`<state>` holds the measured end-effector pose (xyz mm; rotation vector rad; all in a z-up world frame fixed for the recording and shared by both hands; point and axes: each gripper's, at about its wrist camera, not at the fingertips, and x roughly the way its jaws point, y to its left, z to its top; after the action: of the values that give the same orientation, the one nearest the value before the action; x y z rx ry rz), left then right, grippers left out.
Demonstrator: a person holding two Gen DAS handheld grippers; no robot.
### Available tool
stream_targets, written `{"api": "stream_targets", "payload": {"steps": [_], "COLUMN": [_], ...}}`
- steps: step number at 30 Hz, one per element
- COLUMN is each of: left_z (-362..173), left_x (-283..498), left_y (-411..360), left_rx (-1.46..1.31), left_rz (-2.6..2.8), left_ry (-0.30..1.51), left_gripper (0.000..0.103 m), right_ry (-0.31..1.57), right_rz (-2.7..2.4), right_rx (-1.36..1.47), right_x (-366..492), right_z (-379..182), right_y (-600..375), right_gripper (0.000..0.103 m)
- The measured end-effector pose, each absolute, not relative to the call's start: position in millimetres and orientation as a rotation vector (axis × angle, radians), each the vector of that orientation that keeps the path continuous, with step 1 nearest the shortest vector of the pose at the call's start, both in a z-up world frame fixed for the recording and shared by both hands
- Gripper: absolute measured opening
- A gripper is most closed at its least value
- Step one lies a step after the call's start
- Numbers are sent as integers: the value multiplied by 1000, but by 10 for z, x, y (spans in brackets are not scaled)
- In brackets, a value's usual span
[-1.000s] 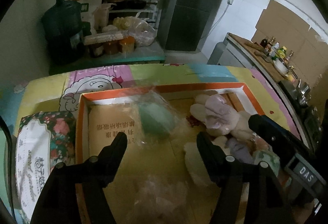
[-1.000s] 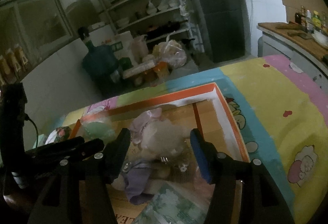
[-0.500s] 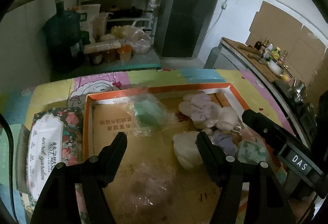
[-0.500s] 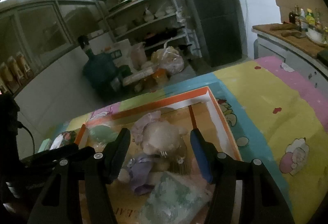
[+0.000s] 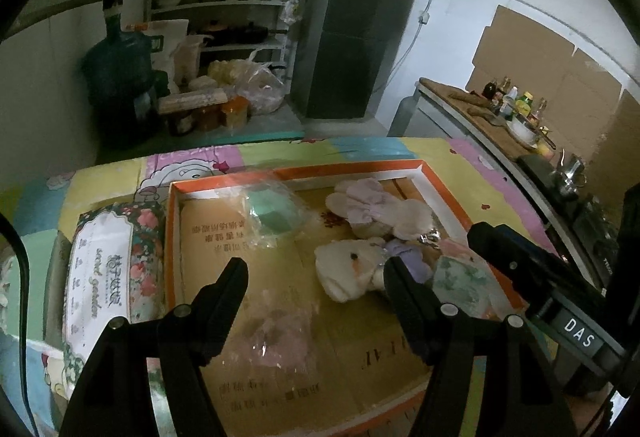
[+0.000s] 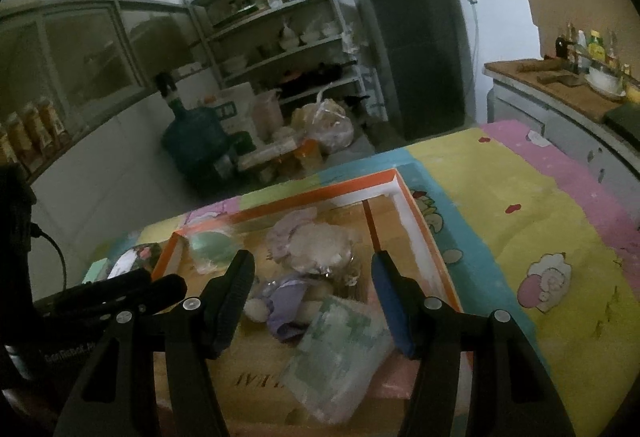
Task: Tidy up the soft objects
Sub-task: 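Raise both open tools up out of the tray, then move both tools back over the pile beside the leopard-print pouch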
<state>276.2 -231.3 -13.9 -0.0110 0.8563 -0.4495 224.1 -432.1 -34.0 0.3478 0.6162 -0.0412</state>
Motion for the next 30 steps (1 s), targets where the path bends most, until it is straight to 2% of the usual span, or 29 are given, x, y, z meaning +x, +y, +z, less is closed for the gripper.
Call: {"api": "stream_targets", "payload": {"steps": [30], "left_z": [108], "left_x": [1982], "left_y": [-1461], "left_rx": [-34], "left_rz": [-389], "left_ry": [739], "left_gripper": [70], "right_ry": [573], "right_rz": [29], "right_rx": [257], "right_x": [1700], "right_z": [-74], "right_y": [-3272], "right_gripper": [63]}}
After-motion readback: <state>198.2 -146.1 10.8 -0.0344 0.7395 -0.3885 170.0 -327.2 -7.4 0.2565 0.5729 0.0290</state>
